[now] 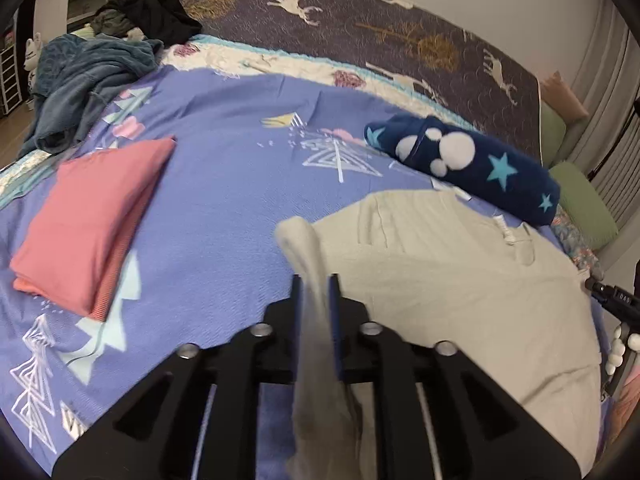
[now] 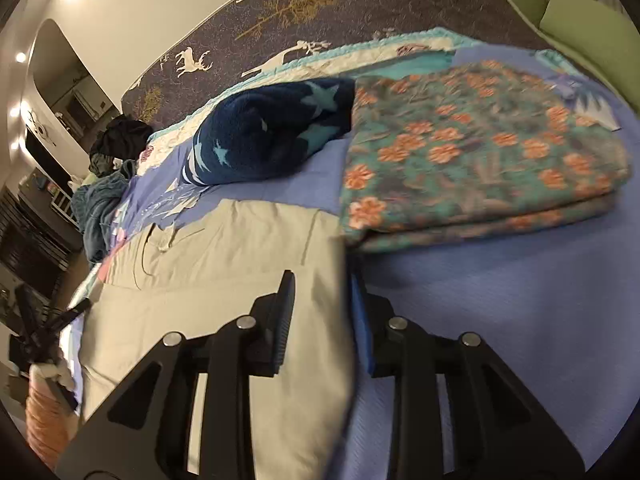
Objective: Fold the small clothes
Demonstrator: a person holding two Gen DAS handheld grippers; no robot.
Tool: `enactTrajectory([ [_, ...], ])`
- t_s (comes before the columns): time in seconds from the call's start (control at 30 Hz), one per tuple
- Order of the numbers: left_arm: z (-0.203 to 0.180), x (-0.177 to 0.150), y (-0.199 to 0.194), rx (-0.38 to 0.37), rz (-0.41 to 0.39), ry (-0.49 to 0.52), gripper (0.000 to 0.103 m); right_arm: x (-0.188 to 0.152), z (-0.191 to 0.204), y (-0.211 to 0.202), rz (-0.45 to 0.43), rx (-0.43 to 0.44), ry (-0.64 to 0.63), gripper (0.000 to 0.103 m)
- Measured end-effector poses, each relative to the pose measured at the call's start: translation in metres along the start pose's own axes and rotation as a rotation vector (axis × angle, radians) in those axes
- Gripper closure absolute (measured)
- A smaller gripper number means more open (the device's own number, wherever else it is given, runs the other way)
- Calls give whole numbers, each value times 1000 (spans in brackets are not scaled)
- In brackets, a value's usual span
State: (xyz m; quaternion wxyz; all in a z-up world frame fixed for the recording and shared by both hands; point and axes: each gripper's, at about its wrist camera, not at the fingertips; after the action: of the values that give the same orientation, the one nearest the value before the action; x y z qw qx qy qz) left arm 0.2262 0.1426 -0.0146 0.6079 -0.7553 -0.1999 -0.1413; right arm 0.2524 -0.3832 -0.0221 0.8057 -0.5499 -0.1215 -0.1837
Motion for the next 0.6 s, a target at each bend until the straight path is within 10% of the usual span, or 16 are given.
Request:
enactTrajectory([
  [0.13,3,-27,-35,-38,-38,47,61,-27,-10,-30,-8,22,-29,62],
  [0.6,10,-145,-44,-194,121,87,59,-154,-9,-67,87,157,-50,61],
])
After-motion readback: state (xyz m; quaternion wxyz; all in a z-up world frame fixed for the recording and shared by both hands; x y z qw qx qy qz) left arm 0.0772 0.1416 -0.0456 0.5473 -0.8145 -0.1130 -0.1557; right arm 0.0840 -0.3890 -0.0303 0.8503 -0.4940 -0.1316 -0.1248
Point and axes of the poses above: each gripper's, at about its wrist camera, not at the fingertips, and y roughly the way its jaws point, z to its left, x to its top, and after that the axes turned 14 degrees about z, right-handed
